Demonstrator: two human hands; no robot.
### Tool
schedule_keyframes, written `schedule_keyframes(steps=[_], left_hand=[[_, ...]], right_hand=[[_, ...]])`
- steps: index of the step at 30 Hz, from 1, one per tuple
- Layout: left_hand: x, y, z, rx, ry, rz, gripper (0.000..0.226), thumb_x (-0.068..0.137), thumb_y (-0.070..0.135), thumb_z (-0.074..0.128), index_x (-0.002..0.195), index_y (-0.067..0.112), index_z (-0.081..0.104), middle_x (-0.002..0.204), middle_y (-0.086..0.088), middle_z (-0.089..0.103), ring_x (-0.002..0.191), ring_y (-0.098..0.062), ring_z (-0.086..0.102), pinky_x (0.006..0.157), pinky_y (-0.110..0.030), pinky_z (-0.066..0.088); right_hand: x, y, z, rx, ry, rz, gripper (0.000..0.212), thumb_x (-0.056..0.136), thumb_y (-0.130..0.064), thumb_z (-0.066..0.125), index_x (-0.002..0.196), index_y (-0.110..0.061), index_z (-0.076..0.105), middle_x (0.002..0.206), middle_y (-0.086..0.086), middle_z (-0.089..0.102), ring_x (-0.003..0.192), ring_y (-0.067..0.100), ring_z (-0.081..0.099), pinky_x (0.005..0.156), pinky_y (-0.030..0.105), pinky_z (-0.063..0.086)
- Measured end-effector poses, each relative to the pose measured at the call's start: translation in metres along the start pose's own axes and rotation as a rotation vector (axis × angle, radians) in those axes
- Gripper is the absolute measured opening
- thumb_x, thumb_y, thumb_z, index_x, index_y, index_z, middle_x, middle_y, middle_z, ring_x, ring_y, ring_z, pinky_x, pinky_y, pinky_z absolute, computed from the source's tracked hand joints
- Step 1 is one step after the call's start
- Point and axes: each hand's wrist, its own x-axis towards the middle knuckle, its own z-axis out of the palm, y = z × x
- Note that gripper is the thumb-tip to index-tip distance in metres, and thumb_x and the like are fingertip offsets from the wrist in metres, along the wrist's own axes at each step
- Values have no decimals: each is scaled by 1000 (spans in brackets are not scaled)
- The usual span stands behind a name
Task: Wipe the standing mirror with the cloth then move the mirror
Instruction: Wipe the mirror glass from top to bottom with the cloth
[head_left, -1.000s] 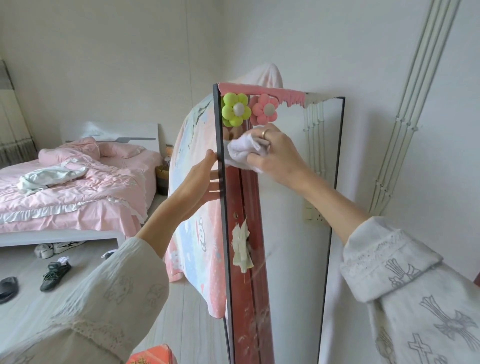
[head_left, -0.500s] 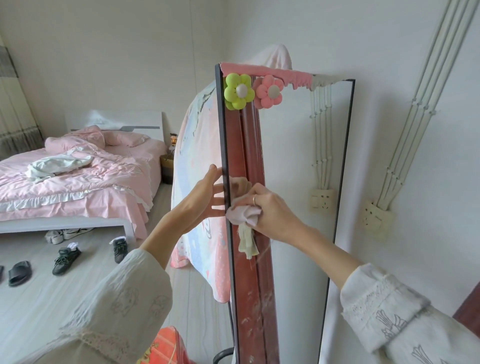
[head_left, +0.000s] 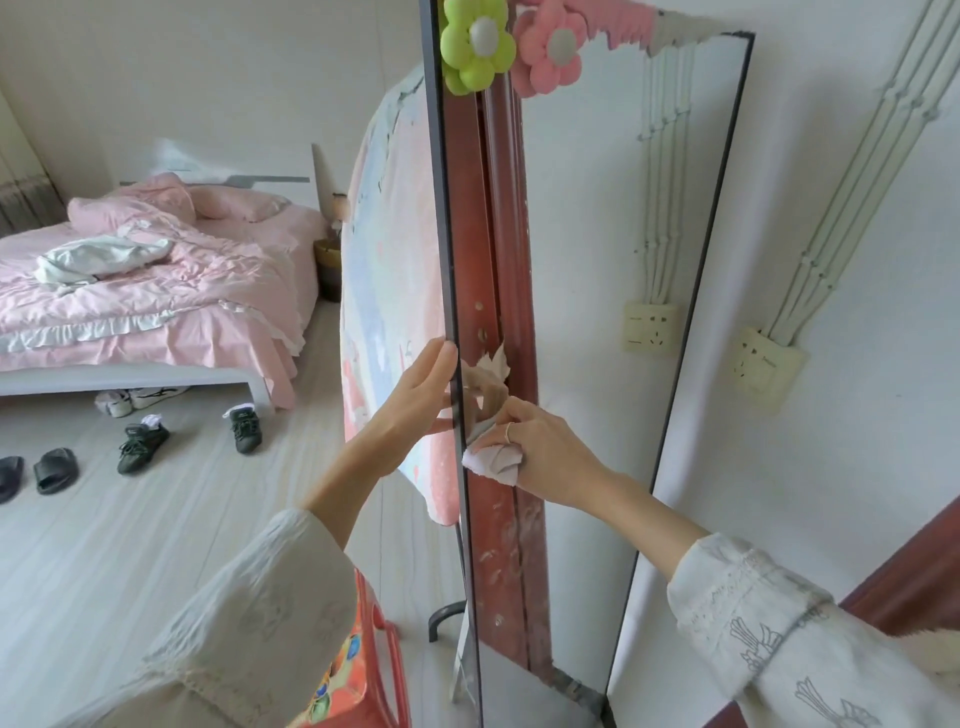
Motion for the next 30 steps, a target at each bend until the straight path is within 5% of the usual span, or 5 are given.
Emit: schedule_keyframes(steps=[6,13,20,23,30], left_hand=[[-1,-17,10,87,72,34,35,97,41,27,110,12,41,90,-12,56,93,-24,61,85,-44,52],[4,-29,20,198,236,107,31,96,37,32,71,20,30,63,2,34,65,-20,37,78,-59,49],[4,-32,27,218,305,146,32,97,37,30,68,22,25,63,5,25,57,-13,23,66,-40,40],[4,-32,28,237,306,152,32,97,37,29,72,17,25,63,5,24,56,-13,22,66,-38,39],[5,-32,28,216,323,150,30,98,35,29,71,20,29,63,6,28,55,-12,26,66,-38,40]], right_hand=[[-18,9,35,-46,-22,16,17,82,-9,54,84,-2,69,99,6,60,96,20,55,81,33,49],[-33,13,18,-78,-203,-29,18,84,-15,52,84,-3,64,104,4,56,94,22,57,84,37,49],[-8,27,-68,132,326,121,27,73,-7,59,98,-2,68,90,5,50,77,19,52,65,14,36],[15,31,-85,72,499,140,22,74,-1,62,95,1,68,93,13,52,86,17,47,73,23,44],[7,32,-22,98,435,170,23,75,-11,65,98,-5,68,97,14,57,95,27,53,76,35,47]])
